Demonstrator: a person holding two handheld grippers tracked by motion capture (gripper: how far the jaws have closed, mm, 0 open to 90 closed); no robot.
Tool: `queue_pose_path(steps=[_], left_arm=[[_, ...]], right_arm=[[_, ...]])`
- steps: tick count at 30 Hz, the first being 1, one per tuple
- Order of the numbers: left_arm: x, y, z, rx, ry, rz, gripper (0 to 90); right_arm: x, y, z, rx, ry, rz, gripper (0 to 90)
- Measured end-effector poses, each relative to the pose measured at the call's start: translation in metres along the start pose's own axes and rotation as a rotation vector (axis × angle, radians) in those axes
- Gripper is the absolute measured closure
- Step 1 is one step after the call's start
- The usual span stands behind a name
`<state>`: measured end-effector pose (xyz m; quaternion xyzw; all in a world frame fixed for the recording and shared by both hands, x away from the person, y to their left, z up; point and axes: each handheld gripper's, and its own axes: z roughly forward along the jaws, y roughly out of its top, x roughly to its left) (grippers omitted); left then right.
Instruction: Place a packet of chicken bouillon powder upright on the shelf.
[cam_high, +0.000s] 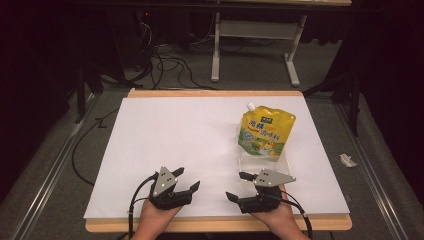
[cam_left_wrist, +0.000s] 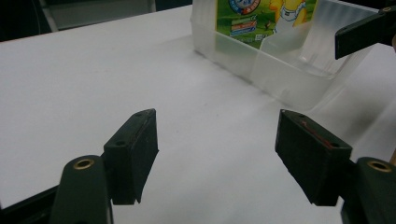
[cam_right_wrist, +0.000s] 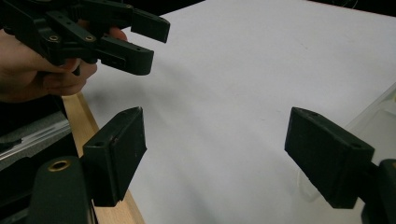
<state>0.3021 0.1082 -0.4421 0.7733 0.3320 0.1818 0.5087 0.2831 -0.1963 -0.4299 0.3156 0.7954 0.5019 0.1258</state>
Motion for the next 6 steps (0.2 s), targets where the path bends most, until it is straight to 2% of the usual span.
queue_pose_path(steps=[6], left_arm=[[0.0003, 0.0005, -0.0013, -0.004, -0.005, -0.002, 30.6]], right_arm=[[0.0010, 0.0010, -0.0015, -0.013, 0.005, 0.000, 19.9]])
